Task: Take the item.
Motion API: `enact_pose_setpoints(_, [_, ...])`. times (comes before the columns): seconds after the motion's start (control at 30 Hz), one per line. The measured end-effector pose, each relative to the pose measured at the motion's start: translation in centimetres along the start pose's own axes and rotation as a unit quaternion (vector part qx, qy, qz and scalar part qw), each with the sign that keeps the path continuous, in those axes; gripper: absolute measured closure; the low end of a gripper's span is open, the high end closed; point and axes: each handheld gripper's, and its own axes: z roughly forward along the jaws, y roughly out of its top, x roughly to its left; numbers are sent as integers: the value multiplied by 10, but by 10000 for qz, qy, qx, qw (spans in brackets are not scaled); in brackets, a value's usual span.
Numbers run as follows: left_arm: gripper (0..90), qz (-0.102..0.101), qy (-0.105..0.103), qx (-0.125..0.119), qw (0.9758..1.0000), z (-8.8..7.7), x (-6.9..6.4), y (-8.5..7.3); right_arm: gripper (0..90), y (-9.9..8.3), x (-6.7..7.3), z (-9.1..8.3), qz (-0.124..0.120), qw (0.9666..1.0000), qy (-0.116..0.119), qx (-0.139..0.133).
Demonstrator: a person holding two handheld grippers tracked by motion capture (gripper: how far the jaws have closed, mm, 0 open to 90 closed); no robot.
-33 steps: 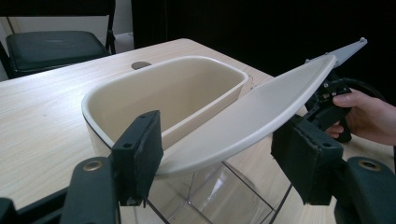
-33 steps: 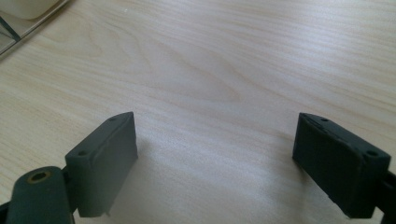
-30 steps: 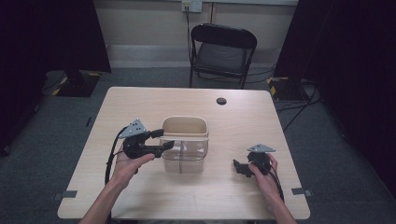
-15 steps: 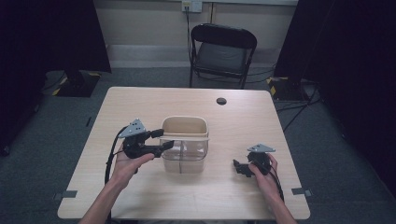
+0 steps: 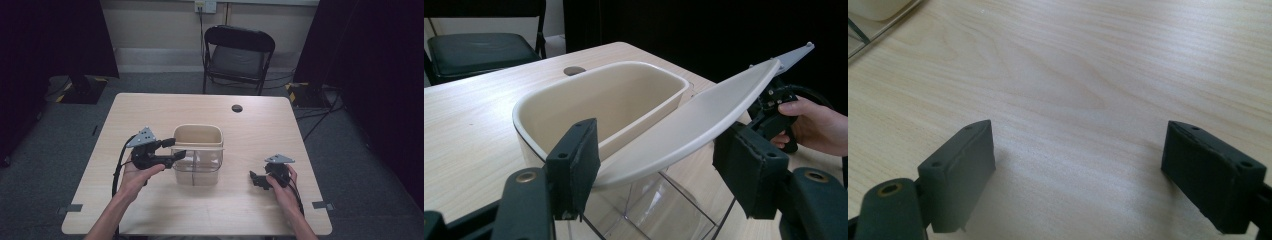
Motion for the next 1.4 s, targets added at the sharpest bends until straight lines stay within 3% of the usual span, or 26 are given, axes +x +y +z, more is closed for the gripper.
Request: enact_pose_setpoints(1.4, [354, -28, -31, -29, 10000, 0, -1, 0, 131, 0, 0, 0, 9, 10000, -4, 5])
